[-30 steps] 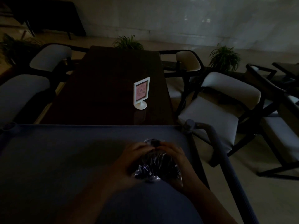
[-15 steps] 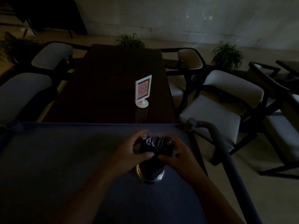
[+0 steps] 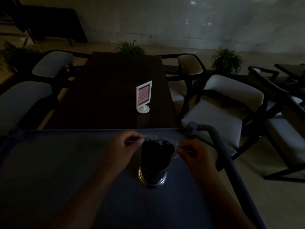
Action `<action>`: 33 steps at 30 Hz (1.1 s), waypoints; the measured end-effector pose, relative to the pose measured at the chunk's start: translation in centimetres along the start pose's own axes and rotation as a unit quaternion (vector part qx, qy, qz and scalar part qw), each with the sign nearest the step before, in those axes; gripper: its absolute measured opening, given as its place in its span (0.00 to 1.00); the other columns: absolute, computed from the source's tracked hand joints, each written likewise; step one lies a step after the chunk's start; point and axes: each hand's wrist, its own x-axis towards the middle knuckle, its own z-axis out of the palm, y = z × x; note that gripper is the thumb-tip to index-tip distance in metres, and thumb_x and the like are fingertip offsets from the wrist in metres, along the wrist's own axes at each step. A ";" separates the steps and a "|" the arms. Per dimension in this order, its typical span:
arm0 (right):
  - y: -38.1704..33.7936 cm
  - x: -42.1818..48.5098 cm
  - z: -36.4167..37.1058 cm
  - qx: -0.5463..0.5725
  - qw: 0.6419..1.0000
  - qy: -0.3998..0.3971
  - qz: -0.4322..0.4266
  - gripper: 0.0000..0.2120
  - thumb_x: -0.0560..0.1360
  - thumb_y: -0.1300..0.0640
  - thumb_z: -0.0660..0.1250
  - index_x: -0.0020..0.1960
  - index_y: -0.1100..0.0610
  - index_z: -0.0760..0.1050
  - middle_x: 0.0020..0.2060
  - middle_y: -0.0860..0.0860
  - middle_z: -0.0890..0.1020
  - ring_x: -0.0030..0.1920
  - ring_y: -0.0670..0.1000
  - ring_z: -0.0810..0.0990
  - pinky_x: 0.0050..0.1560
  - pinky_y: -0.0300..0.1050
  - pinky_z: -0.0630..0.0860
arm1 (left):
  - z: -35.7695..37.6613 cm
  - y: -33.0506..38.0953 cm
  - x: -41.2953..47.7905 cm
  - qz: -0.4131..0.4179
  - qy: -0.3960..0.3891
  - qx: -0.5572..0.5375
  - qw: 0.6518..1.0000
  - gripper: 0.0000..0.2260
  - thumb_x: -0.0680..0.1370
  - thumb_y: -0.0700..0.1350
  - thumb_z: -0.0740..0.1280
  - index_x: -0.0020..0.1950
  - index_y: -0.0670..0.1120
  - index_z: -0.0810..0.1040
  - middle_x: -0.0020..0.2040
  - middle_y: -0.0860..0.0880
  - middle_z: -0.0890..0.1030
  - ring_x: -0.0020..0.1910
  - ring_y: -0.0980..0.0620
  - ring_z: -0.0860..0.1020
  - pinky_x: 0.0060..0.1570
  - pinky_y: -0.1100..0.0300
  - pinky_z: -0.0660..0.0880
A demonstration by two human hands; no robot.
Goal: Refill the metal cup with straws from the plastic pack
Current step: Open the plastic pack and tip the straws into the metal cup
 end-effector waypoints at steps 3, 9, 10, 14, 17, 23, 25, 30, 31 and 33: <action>-0.9 0.7 -0.3 -0.050 0.998 0.009 -0.031 0.04 0.71 0.63 0.74 0.45 0.57 0.82 0.44 0.52 0.85 0.41 0.47 0.82 0.41 0.24 0.73 | -0.7 0.5 0.2 0.017 0.010 0.039 0.999 0.02 0.75 0.43 0.70 0.46 0.49 0.81 0.43 0.54 0.83 0.45 0.61 0.80 0.43 0.68 0.74; -4.1 2.1 -1.7 -0.103 0.984 0.017 -0.147 0.04 0.71 0.61 0.74 0.45 0.59 0.83 0.44 0.51 0.84 0.42 0.49 0.83 0.44 0.37 0.77 | -2.1 2.2 0.6 0.049 0.032 0.059 0.997 0.04 0.74 0.43 0.71 0.43 0.52 0.80 0.43 0.60 0.82 0.43 0.64 0.80 0.38 0.75 0.73; -4.5 2.2 -1.9 -0.120 0.979 0.023 -0.166 0.03 0.71 0.61 0.74 0.45 0.59 0.82 0.44 0.52 0.84 0.42 0.49 0.82 0.44 0.40 0.77 | -2.3 2.5 0.7 0.054 0.036 0.063 0.996 0.04 0.74 0.44 0.71 0.43 0.53 0.80 0.42 0.60 0.82 0.43 0.64 0.80 0.38 0.73 0.73; -6.1 2.9 -3.0 -0.178 0.961 0.026 -0.209 0.02 0.71 0.60 0.74 0.42 0.58 0.81 0.45 0.52 0.83 0.41 0.49 0.81 0.41 0.38 0.73 | -2.7 3.7 1.1 0.079 0.036 0.075 0.993 0.02 0.74 0.45 0.71 0.44 0.52 0.80 0.41 0.56 0.82 0.43 0.61 0.80 0.42 0.67 0.72; -7.1 3.1 -3.7 -0.191 0.958 0.015 -0.213 0.01 0.72 0.59 0.72 0.42 0.56 0.81 0.46 0.51 0.82 0.42 0.48 0.80 0.40 0.34 0.72 | -3.0 4.7 1.3 0.093 0.040 0.071 0.992 0.02 0.74 0.44 0.71 0.44 0.50 0.80 0.41 0.55 0.82 0.43 0.60 0.80 0.40 0.70 0.73; -8.9 3.1 -4.6 -0.195 0.958 0.030 -0.210 0.02 0.74 0.58 0.70 0.45 0.55 0.80 0.44 0.51 0.82 0.43 0.48 0.79 0.43 0.38 0.75 | -3.6 6.5 1.7 0.127 0.036 0.054 0.990 0.02 0.75 0.41 0.71 0.46 0.45 0.79 0.44 0.55 0.81 0.45 0.59 0.81 0.40 0.74 0.75; -9.5 3.2 -4.9 -0.199 0.953 0.032 -0.225 0.02 0.74 0.58 0.70 0.46 0.56 0.81 0.45 0.52 0.82 0.44 0.49 0.80 0.45 0.42 0.78 | -3.8 7.0 1.9 0.139 0.039 0.061 0.988 0.02 0.75 0.43 0.70 0.46 0.45 0.79 0.45 0.54 0.82 0.46 0.59 0.81 0.39 0.74 0.75; -11.4 3.4 -5.7 -0.201 0.948 0.040 -0.243 0.04 0.75 0.58 0.69 0.47 0.57 0.81 0.46 0.54 0.83 0.45 0.52 0.81 0.47 0.55 0.80 | -4.3 8.6 2.1 0.180 0.047 0.055 0.981 0.02 0.75 0.42 0.70 0.45 0.45 0.78 0.41 0.57 0.80 0.42 0.66 0.79 0.39 0.75 0.74; -11.7 3.4 -5.9 -0.203 0.946 0.046 -0.249 0.04 0.75 0.57 0.69 0.46 0.57 0.81 0.46 0.53 0.83 0.45 0.52 0.81 0.47 0.54 0.80 | -4.5 8.9 2.2 0.188 0.052 0.053 0.979 0.02 0.75 0.42 0.70 0.44 0.46 0.78 0.40 0.57 0.80 0.42 0.67 0.79 0.39 0.75 0.73; -12.5 3.5 -6.3 -0.209 0.941 0.062 -0.259 0.04 0.75 0.57 0.69 0.46 0.58 0.81 0.46 0.53 0.83 0.45 0.51 0.81 0.46 0.49 0.80 | -4.8 9.7 2.4 0.202 0.063 0.049 0.976 0.02 0.75 0.43 0.70 0.44 0.49 0.78 0.39 0.56 0.80 0.40 0.66 0.79 0.38 0.75 0.73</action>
